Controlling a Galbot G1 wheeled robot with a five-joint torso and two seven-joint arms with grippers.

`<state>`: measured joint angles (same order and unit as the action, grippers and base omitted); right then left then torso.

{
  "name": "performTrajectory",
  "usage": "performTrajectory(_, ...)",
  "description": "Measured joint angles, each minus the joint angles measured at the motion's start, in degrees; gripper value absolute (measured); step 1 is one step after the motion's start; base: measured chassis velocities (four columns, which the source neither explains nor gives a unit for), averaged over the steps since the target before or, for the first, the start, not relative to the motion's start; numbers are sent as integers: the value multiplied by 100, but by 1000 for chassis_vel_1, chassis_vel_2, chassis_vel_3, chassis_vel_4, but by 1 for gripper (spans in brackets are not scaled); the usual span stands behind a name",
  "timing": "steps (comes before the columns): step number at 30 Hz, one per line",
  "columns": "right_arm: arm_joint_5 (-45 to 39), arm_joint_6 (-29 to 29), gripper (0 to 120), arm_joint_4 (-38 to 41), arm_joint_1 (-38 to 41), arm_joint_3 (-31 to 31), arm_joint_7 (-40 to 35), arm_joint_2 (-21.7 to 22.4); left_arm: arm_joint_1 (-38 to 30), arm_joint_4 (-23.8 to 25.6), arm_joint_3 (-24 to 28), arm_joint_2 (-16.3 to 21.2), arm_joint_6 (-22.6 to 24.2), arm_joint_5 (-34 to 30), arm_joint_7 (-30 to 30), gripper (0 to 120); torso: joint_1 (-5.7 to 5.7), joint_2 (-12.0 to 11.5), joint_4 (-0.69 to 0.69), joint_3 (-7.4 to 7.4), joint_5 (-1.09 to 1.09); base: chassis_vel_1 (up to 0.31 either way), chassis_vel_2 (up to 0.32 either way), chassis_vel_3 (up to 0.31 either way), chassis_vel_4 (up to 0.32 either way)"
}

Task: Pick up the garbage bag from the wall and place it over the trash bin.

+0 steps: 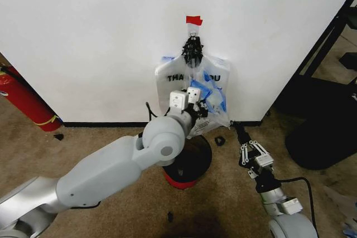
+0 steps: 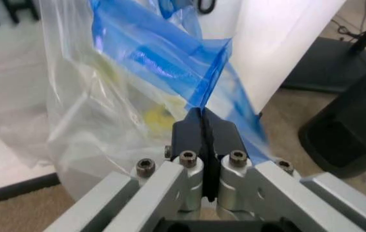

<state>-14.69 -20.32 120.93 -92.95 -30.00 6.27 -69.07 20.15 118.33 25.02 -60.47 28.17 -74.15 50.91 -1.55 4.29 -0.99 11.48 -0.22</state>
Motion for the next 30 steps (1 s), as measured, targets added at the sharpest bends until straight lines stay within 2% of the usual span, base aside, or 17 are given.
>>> performTrajectory(2, -444, 267, 32, 167, -134, -103, 126, 92, 118, -1, -47, 38, -12, 50, -14, 0, 0, 0, -1, 0, -2, 0, 0, 0, 0)
performTrajectory(4, -626, 359, 33, 224, -187, -162, 210, 137, 169, -5, -78, 59, -19, 59, -26, 0, 0, 0, 0, 0, -1, 0, 0, 0, 0)
performTrajectory(8, -1448, 644, 52, 323, -312, -515, 673, 356, 284, -97, -197, 82, -44, 87, -58, 0, 1, 0, -1, 0, 0, 0, 0, 0, 0)
performTrajectory(10, -1661, 705, 54, 318, -274, -563, 710, 406, 298, -125, -221, 75, -48, 91, -65, 0, 1, 0, -2, 0, 0, 0, 0, 0, 0)
performTrajectory(13, -2279, 907, 68, 122, -29, -680, 857, 590, 323, -188, -266, 69, -58, 97, -86, 0, 1, 0, -1, 0, 0, 0, 0, 0, 0)
performTrajectory(16, -3018, 1214, 81, -203, 363, -762, 1338, 882, 330, -216, -277, 102, -60, 102, -120, 0, 0, 0, -1, 0, 1, 0, 0, 0, 0)
performTrajectory(18, -3242, 1301, 83, -307, 492, -761, 1495, 958, 330, -222, -276, 112, -60, 105, -128, 0, 0, 0, 0, 0, 1, 0, 0, 0, 0)
performTrajectory(22, -3945, 1560, 98, -1135, 1379, -465, 2248, 1288, 318, -228, -293, 188, -63, 107, -164, 0, 0, 0, 1, 0, 1, 0, 0, 0, 0)
performTrajectory(25, -4039, 1587, 100, -1603, 1875, -227, 2528, 1382, 312, -225, -293, 217, -65, 106, -180, 0, 0, 0, 0, 1, 1, 0, 0, 0, 0)
performTrajectory(30, -4221, 1612, 100, -2891, 3302, 678, 2995, 1405, 321, -231, -291, 209, -76, 102, -189, 0, -1, 0, -1, 1, -2, 0, 0, 0, 0)
